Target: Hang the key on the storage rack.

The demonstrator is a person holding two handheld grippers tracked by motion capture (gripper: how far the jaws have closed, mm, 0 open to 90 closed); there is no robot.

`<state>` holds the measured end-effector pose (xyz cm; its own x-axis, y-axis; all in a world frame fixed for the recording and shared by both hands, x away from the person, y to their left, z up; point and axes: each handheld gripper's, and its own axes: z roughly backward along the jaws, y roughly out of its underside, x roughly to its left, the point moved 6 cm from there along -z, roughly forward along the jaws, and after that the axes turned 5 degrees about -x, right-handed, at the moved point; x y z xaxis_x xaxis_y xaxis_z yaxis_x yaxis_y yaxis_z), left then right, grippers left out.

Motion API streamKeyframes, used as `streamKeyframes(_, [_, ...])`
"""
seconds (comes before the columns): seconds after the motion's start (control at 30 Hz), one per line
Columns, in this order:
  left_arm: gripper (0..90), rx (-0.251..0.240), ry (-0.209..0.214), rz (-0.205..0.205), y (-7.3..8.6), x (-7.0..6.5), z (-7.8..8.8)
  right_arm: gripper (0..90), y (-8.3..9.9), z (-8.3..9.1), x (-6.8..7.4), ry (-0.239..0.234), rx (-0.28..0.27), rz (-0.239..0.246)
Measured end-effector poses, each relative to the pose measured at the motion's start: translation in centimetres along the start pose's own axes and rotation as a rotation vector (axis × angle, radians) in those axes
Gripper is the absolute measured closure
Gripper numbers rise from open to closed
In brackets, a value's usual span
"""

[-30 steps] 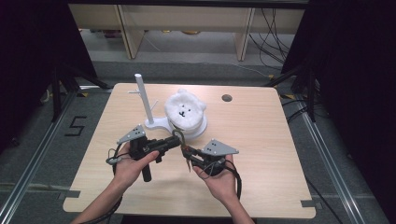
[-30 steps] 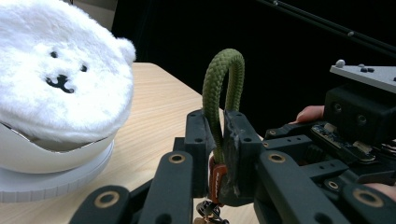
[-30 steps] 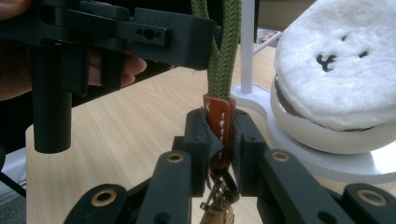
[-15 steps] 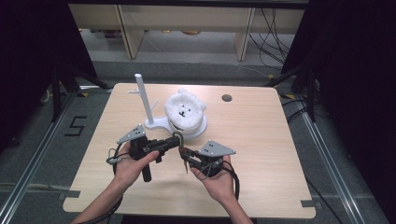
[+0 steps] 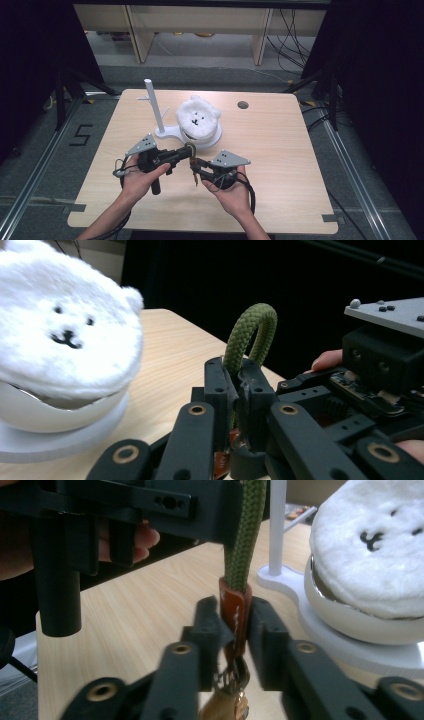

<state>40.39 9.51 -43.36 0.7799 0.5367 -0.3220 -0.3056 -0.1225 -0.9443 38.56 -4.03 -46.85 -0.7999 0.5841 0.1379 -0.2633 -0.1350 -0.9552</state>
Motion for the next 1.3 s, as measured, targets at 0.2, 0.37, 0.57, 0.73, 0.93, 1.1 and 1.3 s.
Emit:
streamKeyframes(0.2, [83.9,-0.006,-0.051,-0.053,-0.5,0.6,0.5,64.7,0.2,0.3,-0.3,0.036,0.013,-0.006])
streamKeyframes(0.37, [83.8,0.002,-0.125,-0.119,-0.9,1.7,1.3,64.1,0.1,0.8,-0.6,0.052,0.012,0.000])
streamKeyframes(0.57, [83.9,-0.006,-0.189,-0.133,-1.5,3.4,2.6,63.9,0.4,1.6,-1.2,0.073,0.022,0.001])
streamKeyframes(0.73, [83.9,-0.010,-0.227,-0.139,-1.9,4.4,3.6,63.7,0.6,2.1,-1.4,0.085,0.016,-0.031])
streamKeyframes(0.93, [83.8,-0.010,-0.283,-0.135,-2.3,6.1,4.8,63.3,0.6,2.7,-2.1,0.107,0.012,-0.010])
streamKeyframes(1.1, [83.8,-0.018,-0.319,-0.144,-2.7,7.4,5.5,63.1,0.8,3.0,-2.2,0.109,0.007,-0.010])
streamKeyframes(1.3, [83.9,-0.025,-0.343,-0.143,-3.1,8.8,6.0,62.9,1.1,3.2,-2.4,0.109,0.010,-0.003])
